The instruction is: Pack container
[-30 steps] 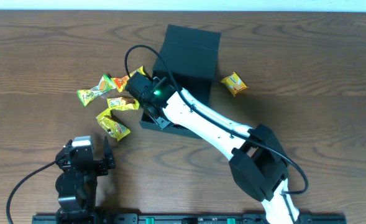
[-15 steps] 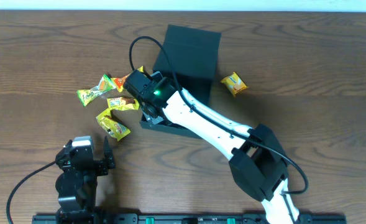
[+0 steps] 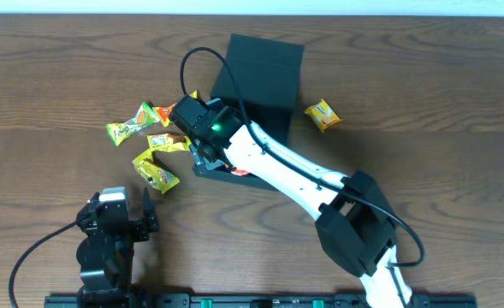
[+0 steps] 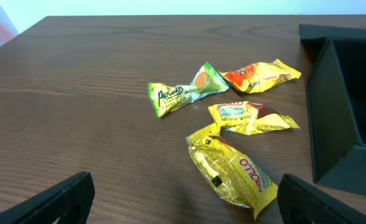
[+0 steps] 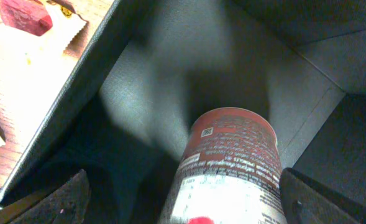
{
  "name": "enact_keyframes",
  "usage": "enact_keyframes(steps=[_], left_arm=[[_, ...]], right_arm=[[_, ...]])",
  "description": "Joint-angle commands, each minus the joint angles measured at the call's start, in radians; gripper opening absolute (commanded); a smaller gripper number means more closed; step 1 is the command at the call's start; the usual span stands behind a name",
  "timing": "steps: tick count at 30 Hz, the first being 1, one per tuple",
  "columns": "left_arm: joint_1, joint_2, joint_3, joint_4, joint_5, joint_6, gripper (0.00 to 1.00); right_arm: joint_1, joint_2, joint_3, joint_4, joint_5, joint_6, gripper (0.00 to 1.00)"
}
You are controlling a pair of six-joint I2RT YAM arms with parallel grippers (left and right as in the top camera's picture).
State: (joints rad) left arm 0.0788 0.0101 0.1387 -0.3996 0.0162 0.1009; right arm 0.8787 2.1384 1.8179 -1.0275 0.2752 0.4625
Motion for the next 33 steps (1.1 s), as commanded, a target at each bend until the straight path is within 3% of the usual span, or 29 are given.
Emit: enact_keyframes(steps=[1,16,26,30,33], left_arm=[[0.006,-0.006,-0.02,-0.004,0.0,-0.015,0.95],[0.006,-0.006,-0.02,-0.004,0.0,-0.015,0.95],[0.006,-0.006,-0.02,-0.004,0.0,-0.015,0.95],[0.006,-0.006,-0.02,-0.004,0.0,-0.015,0.95],[0.006,-0.006,-0.02,-0.004,0.0,-0.015,0.95]], right_arm=[[0.003,0.003,0.019,-0.003,-0.011,0.023,0.97],[-0.048,0.003,0.229,-0.279,0.155,0.023,0.98],[-0.088,0.003,0.241,-0.394,0.162,0.061,0.99],[-0.116,0.003,0.229,-0.379,0.076,0.06,0.99],[-0.149,0.003,0.215,-0.362,0.045,0.06,0.92]])
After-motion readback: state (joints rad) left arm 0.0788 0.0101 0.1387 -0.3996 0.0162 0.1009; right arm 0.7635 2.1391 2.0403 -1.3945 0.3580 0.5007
